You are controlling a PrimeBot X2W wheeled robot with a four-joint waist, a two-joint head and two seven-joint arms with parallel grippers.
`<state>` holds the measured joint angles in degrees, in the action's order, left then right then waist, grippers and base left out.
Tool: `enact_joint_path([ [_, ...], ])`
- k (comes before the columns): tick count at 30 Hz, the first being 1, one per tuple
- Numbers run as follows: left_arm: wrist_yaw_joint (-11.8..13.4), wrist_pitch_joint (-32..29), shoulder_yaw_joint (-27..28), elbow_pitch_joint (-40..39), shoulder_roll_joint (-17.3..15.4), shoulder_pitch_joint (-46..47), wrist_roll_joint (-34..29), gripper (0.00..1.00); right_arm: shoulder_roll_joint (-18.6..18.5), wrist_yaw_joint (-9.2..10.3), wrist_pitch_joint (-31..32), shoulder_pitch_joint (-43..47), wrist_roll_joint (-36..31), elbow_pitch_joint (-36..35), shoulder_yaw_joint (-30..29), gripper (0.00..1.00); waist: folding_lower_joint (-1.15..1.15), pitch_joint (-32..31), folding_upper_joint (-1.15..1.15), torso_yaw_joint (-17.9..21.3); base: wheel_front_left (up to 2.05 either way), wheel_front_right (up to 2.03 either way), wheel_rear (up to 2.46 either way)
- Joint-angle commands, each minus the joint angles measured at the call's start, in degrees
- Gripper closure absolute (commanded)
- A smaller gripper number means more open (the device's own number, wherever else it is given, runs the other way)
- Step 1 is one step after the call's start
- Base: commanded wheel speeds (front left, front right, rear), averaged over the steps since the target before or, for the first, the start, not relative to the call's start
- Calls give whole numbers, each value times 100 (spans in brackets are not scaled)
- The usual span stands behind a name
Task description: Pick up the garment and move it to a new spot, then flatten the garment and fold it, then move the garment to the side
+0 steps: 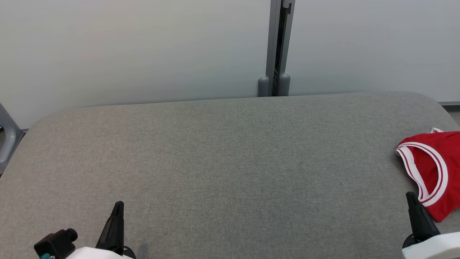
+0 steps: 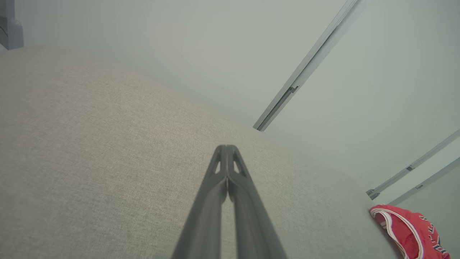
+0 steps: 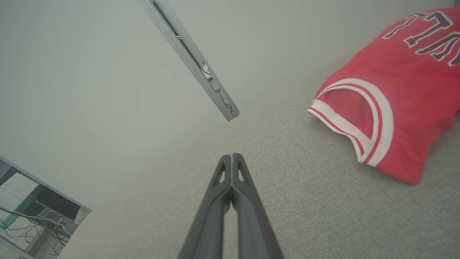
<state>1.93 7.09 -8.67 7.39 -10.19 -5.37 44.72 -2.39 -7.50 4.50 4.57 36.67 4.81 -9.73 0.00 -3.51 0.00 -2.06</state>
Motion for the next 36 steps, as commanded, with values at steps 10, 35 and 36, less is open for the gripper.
enact_joint_path([
  [10, -169, 27, 61, -113, 67, 239, 785, 100, -57, 0, 265, -271, 895, 62, -195, 100, 0, 35, 0, 21, 0, 0, 0],
  [35, -427, 46, 99, -143, 304, 350, 2258, 100, -64, 0, 782, -518, 2565, 326, -520, 100, 0, 123, 0, 72, 0, 0, 0],
  [36, -446, 47, 102, -145, 323, 361, 2361, 100, -64, 0, 818, -542, 2685, 346, -546, 100, 0, 130, 0, 76, 0, 0, 0],
])
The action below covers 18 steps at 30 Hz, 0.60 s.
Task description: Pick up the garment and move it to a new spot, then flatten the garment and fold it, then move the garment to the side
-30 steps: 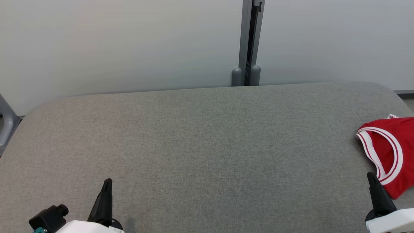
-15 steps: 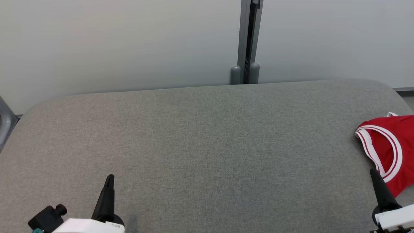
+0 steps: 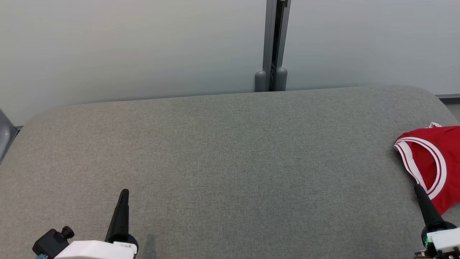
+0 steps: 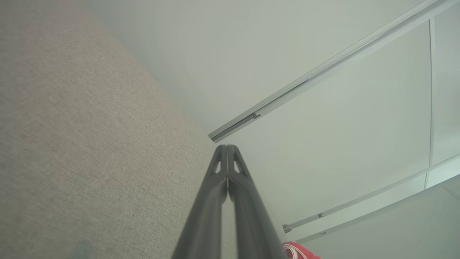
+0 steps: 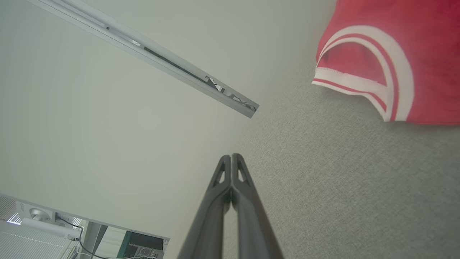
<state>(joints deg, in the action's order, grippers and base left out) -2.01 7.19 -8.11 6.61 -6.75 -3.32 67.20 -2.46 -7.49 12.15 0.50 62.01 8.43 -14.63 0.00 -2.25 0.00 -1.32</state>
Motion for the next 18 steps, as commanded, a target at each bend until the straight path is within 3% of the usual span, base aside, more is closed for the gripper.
enact_joint_path([
  [1, -59, 34, 46, -69, -13, 161, 166, 100, -58, -1, 70, -147, 209, -7, -66, 100, 0, 8, 0, 4, 0, 0, 0],
  [18, -190, 43, 64, -83, 110, 217, 924, 100, -61, -1, 335, -270, 1062, 126, -235, 100, 0, 64, 0, 37, 0, 0, 0],
])
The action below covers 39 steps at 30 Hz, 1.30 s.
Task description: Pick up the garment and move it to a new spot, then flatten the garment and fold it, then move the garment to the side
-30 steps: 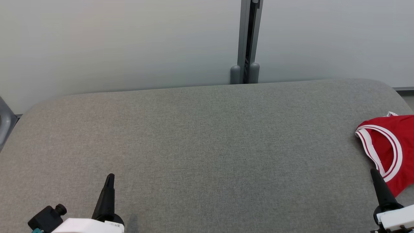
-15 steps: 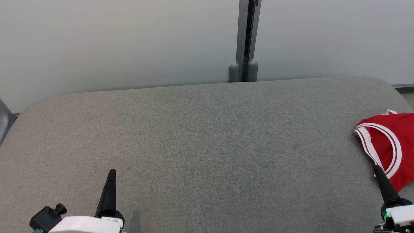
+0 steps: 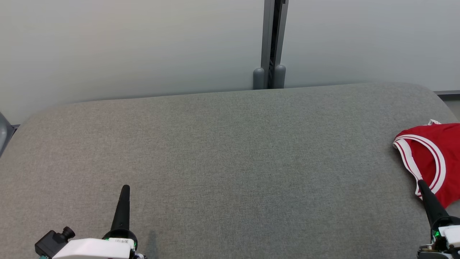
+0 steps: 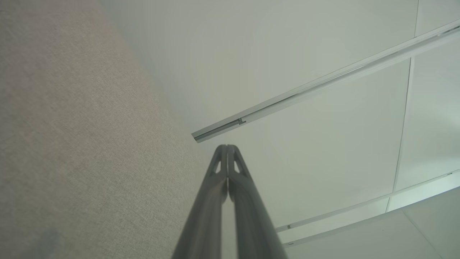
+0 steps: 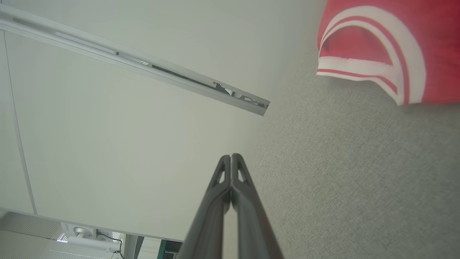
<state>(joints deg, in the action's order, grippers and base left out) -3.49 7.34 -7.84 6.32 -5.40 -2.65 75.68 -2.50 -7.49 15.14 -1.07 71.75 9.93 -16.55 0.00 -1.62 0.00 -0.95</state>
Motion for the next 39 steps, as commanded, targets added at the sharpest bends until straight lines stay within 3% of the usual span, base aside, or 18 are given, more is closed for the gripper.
enact_joint_path([
  [1, -50, 28, 38, -56, -18, 155, 124, 100, -57, -1, 55, -116, 138, -16, -54, 100, 0, 5, 0, 3, 0, 0, 0],
  [39, -286, 34, 69, -78, 214, 242, 1526, 100, -62, 0, 546, -348, 1724, 248, -359, 100, 0, 135, 0, 79, 0, 0, 0],
])
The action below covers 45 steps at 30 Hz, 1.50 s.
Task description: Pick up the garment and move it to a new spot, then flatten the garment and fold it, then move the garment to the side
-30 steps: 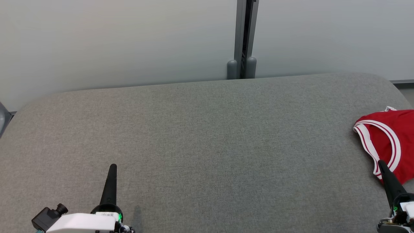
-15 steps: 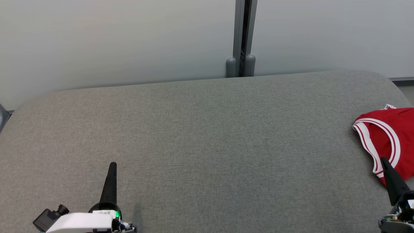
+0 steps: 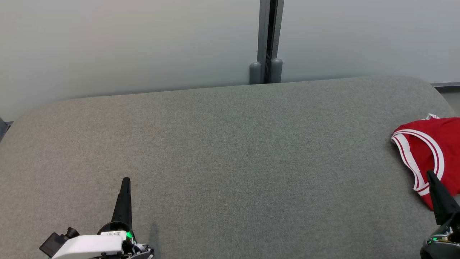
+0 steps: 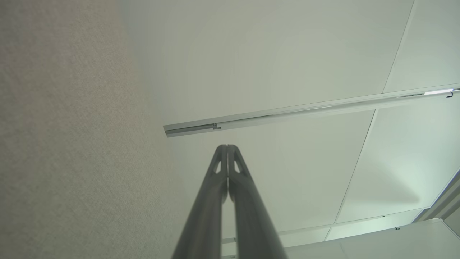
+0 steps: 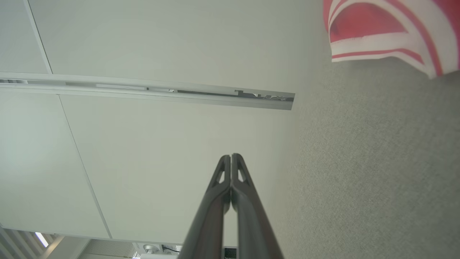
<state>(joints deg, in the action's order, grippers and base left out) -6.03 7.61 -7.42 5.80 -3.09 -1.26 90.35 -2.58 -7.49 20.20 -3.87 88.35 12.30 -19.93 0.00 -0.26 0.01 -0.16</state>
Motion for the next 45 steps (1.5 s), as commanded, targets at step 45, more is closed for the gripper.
enact_joint_path([
  [45, -67, 7, 32, -26, 23, 107, 273, 100, -53, 0, 116, -92, 308, 53, -74, 100, 0, 26, -1, 16, 0, 0, 0],
])
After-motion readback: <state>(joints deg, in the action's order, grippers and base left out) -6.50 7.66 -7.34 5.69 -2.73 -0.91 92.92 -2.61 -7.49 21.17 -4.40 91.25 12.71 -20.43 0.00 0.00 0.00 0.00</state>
